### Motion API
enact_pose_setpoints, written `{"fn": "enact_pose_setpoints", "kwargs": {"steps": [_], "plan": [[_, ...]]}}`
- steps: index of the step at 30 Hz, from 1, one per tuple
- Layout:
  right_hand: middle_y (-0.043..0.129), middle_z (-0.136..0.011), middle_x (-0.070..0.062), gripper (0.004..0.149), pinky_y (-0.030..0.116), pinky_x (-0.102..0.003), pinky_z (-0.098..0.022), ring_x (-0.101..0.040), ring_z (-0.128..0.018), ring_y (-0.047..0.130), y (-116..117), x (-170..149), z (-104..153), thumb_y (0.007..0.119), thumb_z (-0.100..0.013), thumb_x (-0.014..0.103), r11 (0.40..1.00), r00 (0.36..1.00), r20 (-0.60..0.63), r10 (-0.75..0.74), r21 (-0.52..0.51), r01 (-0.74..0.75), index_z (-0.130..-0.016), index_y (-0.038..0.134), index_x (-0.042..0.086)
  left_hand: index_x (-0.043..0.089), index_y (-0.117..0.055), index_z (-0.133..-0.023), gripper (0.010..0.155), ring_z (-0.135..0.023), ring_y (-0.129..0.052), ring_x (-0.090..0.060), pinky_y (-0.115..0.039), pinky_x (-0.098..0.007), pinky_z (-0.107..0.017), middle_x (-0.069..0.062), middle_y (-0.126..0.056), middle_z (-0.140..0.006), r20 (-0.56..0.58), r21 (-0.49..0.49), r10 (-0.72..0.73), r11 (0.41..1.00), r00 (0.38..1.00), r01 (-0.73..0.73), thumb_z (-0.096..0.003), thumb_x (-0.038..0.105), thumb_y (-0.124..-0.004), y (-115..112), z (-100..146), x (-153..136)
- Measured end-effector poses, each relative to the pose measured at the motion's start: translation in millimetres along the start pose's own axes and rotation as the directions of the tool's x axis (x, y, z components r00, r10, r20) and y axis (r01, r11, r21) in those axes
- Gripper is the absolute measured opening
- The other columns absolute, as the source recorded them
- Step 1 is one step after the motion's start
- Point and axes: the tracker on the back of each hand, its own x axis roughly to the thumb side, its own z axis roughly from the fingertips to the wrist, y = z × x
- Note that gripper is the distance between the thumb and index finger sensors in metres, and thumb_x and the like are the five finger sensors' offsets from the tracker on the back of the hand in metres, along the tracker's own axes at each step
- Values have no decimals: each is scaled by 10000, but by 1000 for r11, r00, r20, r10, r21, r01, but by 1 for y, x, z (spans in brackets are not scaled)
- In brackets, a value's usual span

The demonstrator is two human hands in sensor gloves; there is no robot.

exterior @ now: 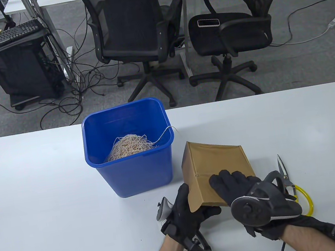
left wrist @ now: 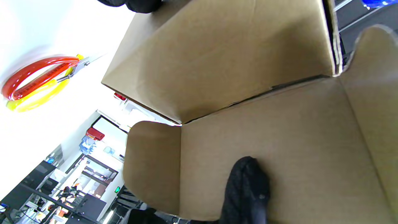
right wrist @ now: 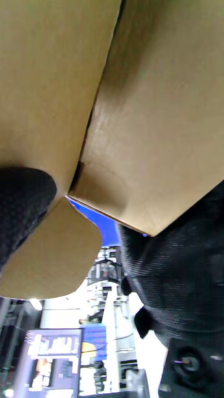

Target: Cut the packaging cotton rope with scissors

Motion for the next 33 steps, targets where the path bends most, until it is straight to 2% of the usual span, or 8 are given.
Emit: {"fn": "enact_pose_setpoints", "kwargs": {"steps": [4,7,12,16,18,21,28,33], "plan": [[889,-876,-400,533,822,-713,-328,-632,-633,922,-8,-8,-4,800,-421,94,999,1000,-21,4,-31,-5,-944,782,-6,314,279,-908,834,-999,-387,-647,-442,-697,-715,-324,39,-1047,6,72,-59,996,998,58,-636,515,-482,4,2,5],[896,-868,-400,528,824,-708,-322,-630,-622,929,-12,-14,-5,803,-420,92,999,999,-39,15,-46,-17,-938,790,-8,420,-36,-1101,651,-981,-405,-651,-459,-697,-696,-361,0,-1038,-24,132,-171,976,985,172,-619,423,-474,7,3,9],[904,-848,-409,524,828,-702,-304,-640,-593,936,-14,-20,-4,804,-424,88,999,997,-80,2,-37,-5,-937,790,-17,284,-69,-1127,857,-972,-384,-674,-464,-757,-625,-414,-21,-1013,-98,151,-372,911,923,383,-586,657,-619,-3,3,19],[911,-843,-406,520,827,-698,-303,-637,-590,938,-12,-17,-3,808,-427,87,1000,997,-82,0,-12,-1,-938,795,-11,155,-38,-1098,1031,-960,-465,-666,-553,-730,-595,-438,-103,-1015,-310,36,-718,646,623,763,-546,793,-631,-15,2,36],[913,-843,-401,521,829,-693,-304,-631,-591,941,-10,-11,-2,809,-428,87,1000,998,-65,8,3,-7,-940,795,-7,46,-81,-1077,1106,-936,-508,-675,-600,-715,-573,-450,-137,-1004,-367,52,-760,559,537,827,-530,842,-620,-19,2,40],[922,-836,-399,519,832,-689,-298,-631,-580,947,-4,0,-2,813,-425,86,999,999,-33,11,33,-10,-937,803,-2,3,-174,-1066,1082,-860,-548,-723,-630,-727,-529,-452,-202,-993,-390,215,-710,549,587,808,-517,798,-662,-22,4,36],[919,-878,-354,522,793,-695,-370,-602,-642,927,-21,-11,-14,822,-424,91,996,995,-66,76,-44,-79,-944,816,38,96,-73,-1064,1002,-875,-386,-722,-610,-731,-541,-367,-51,-1022,-281,303,-606,679,744,668,-531,607,-750,-11,4,24],[880,-938,-316,563,756,-710,-443,-568,-714,894,-46,-63,-32,826,-454,202,949,957,-183,227,-179,-259,-995,749,65,103,-119,-1084,981,-887,-437,-695,-609,-726,-536,-360,-117,-1044,-234,331,-673,624,702,708,-507,561,-767,-3,9,38]]}}
